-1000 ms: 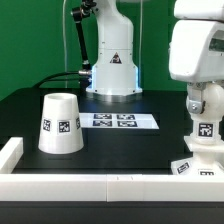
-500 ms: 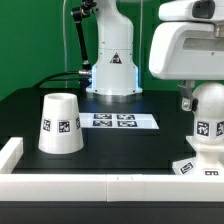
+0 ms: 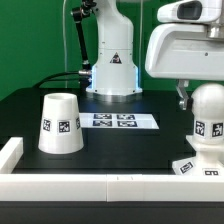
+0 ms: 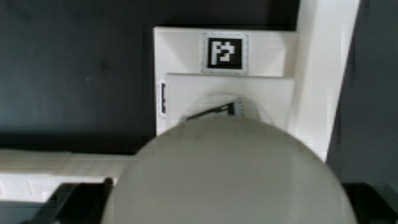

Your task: Assemble lamp

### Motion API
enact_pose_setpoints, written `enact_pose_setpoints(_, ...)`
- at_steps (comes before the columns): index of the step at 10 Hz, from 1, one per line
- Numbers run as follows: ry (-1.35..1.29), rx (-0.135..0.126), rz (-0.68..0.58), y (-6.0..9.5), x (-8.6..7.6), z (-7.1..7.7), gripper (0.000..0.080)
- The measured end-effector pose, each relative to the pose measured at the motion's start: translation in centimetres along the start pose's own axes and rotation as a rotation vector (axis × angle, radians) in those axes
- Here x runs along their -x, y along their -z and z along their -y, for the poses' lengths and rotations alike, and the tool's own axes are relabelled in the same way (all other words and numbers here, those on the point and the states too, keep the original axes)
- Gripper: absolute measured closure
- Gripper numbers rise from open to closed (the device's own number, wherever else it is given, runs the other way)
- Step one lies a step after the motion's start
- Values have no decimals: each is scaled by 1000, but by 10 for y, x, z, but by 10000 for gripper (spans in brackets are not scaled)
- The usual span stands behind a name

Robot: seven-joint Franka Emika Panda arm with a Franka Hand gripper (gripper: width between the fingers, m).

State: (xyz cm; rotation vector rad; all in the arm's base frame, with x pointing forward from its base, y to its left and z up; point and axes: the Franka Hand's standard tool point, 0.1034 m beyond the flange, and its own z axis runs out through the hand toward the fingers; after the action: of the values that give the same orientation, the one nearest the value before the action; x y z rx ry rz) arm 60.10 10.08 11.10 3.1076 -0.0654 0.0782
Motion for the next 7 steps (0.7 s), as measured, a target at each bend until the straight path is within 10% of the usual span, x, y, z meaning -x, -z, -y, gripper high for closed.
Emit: enact_pose_setpoints(7,-746,-100,7,0,2,2,220)
